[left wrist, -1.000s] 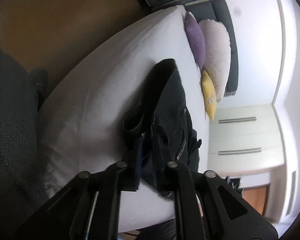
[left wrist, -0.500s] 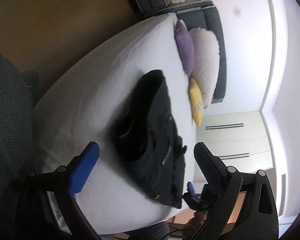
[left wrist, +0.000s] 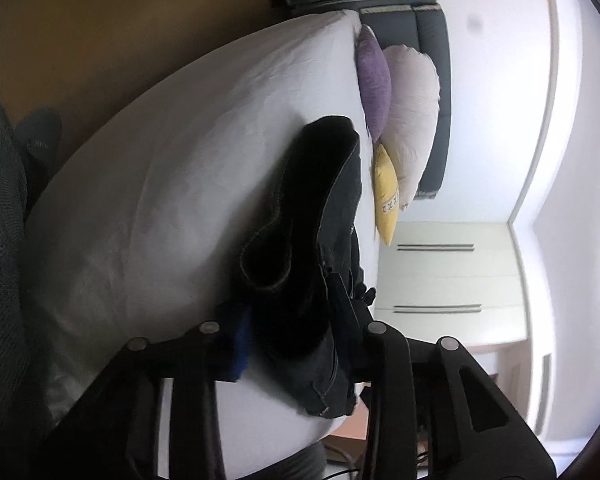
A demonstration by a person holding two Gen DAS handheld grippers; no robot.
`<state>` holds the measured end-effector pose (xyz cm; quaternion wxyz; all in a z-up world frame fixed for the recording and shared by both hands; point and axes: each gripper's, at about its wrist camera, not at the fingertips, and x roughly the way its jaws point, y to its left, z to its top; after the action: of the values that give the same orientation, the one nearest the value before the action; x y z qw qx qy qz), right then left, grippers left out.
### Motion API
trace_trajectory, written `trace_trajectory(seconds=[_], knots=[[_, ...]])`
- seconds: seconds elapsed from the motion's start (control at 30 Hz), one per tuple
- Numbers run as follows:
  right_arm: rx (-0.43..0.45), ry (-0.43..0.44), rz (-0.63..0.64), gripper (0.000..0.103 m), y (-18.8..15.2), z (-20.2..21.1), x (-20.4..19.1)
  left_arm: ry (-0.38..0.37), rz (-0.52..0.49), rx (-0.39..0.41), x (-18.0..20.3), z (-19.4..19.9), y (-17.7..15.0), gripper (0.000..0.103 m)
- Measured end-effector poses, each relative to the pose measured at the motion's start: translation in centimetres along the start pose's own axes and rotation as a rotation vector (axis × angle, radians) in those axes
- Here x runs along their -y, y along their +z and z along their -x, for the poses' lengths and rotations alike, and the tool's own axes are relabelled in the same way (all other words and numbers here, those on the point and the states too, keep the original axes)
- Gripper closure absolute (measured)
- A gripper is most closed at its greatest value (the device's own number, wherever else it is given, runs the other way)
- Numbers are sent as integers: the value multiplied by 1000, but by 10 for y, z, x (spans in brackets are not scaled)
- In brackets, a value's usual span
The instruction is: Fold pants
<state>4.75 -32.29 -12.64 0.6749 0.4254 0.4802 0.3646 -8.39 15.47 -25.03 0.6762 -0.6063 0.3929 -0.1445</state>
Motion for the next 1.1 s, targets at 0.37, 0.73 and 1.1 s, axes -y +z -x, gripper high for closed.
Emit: trace_trajectory(seconds=[0.37,0.73,1.1], knots=[[-24,-71,7,38,16,-9,-4,8,-115,23,25,2,-1,93],[-118,-265,-59,48,32,-48,40,38,-367,33,96,-3,-11,93],[-18,-162,-115,40,37,-20,34,-1,-521,-5,177,-39,-34,93]])
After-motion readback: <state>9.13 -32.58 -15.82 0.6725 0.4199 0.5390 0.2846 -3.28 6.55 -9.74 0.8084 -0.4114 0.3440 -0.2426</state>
